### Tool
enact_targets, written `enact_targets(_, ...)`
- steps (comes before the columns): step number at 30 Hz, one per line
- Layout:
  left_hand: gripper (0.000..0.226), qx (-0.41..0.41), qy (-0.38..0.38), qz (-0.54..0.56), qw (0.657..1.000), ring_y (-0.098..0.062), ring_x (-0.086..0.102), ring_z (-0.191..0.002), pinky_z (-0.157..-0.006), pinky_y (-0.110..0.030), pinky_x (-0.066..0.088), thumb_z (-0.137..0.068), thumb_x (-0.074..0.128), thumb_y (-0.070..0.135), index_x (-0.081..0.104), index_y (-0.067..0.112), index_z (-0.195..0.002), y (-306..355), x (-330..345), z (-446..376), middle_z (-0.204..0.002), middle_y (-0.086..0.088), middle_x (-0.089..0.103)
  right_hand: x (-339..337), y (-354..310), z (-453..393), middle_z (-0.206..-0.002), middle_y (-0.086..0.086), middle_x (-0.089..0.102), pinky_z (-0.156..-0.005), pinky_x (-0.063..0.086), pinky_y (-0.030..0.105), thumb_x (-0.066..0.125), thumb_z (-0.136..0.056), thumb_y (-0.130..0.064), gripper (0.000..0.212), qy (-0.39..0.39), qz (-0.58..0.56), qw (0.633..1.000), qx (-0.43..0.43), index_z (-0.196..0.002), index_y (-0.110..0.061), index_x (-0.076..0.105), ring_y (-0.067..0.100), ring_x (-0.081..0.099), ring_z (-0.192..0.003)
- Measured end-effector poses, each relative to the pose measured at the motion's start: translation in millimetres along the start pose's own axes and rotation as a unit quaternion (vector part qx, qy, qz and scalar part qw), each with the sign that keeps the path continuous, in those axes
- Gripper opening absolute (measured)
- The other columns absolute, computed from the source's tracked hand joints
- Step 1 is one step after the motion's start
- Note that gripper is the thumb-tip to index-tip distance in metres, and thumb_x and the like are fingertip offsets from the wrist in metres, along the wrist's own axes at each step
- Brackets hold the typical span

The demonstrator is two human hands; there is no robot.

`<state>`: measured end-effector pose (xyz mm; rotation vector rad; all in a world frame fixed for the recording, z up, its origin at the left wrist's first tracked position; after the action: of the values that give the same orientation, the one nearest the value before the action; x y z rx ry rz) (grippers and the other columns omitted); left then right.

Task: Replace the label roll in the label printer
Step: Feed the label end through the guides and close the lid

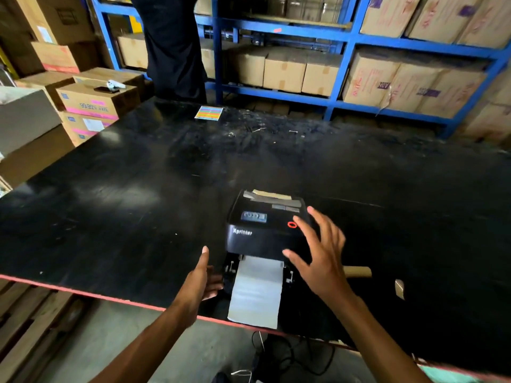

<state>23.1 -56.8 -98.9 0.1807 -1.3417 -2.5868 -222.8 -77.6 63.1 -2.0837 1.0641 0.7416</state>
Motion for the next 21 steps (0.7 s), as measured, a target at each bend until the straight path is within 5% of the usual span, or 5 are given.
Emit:
enact_targets(4, 0.104, 0.000, -0.003, 0.011, 1.000, -0.031, 0.068, -0.093, -0.085, -0.040, 0.052, -0.060, 0.033, 0.092, 0.043, 0.023, -0.137, 3.2, 2.3, 8.2, -0.099, -0.015, 0.071, 24.2, 6.2, 33.9, -0.153, 0.010, 0.023, -0.110, 0.018, 0.046, 0.075, -0.069, -0.043, 0.086, -0.075, 0.024, 0.997, 0.012, -0.141, -0.026, 0.031, 0.027, 0.024, -0.138)
enact_targets(8, 0.124, 0.021, -0.025, -0.039, 0.999, -0.029, 0.062, -0.107, -0.093, -0.042, 0.048, -0.041, 0.047, 0.094, 0.036, 0.023, -0.142, 9.7, 15.3, 18.1, -0.125, -0.014, 0.063, 30.6, 12.1, 47.5, -0.156, 0.007, 0.022, -0.112, 0.018, 0.043, 0.072, -0.070, -0.046, 0.086, -0.092, -0.031, 0.993, 0.066, -0.142, -0.028, 0.029, 0.022, 0.020, -0.141)
enact_targets(12, 0.097, 0.032, -0.022, -0.049, 0.998, -0.035, 0.053, -0.120, -0.103, -0.049, 0.041, -0.067, 0.058, 0.072, 0.033, 0.014, -0.142, 6.6, 21.0, 22.6, -0.140, -0.015, 0.051, 35.5, 42.7, 61.1, -0.149, 0.003, 0.035, -0.116, 0.020, 0.043, 0.070, -0.078, -0.042, 0.067, -0.053, -0.182, 0.949, 0.252, -0.137, -0.026, 0.043, 0.019, 0.028, -0.139)
enact_targets(16, 0.066, 0.056, -0.016, -0.038, 0.998, -0.029, 0.060, -0.106, -0.093, -0.044, 0.047, -0.077, 0.059, 0.062, 0.053, 0.014, -0.122, 4.6, 20.1, 21.7, -0.123, -0.011, 0.062, 66.1, 55.2, 83.3, -0.133, 0.006, 0.056, -0.109, 0.038, 0.046, 0.065, -0.086, -0.029, 0.049, -0.097, -0.379, 0.832, 0.394, -0.131, -0.016, 0.051, 0.020, 0.051, -0.124)
enact_targets(21, 0.048, 0.069, -0.007, -0.048, 0.996, -0.024, 0.066, -0.089, -0.068, -0.032, 0.050, -0.076, 0.061, 0.062, 0.067, 0.016, -0.088, -0.7, 15.6, 20.9, -0.096, -0.007, 0.072, 83.1, 42.8, 97.2, -0.114, -0.005, 0.068, -0.075, 0.046, 0.003, 0.056, -0.091, -0.026, 0.026, -0.100, -0.482, 0.767, 0.412, -0.115, -0.017, 0.062, -0.009, 0.062, -0.097)
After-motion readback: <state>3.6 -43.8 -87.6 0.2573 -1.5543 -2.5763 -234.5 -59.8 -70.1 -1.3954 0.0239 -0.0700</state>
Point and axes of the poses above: each hand's wrist, its own z-axis away from the middle knuckle, its own x-axis out of the palm, y = z × x, the point moved 9 cm from there along -z, towards the middle knuckle
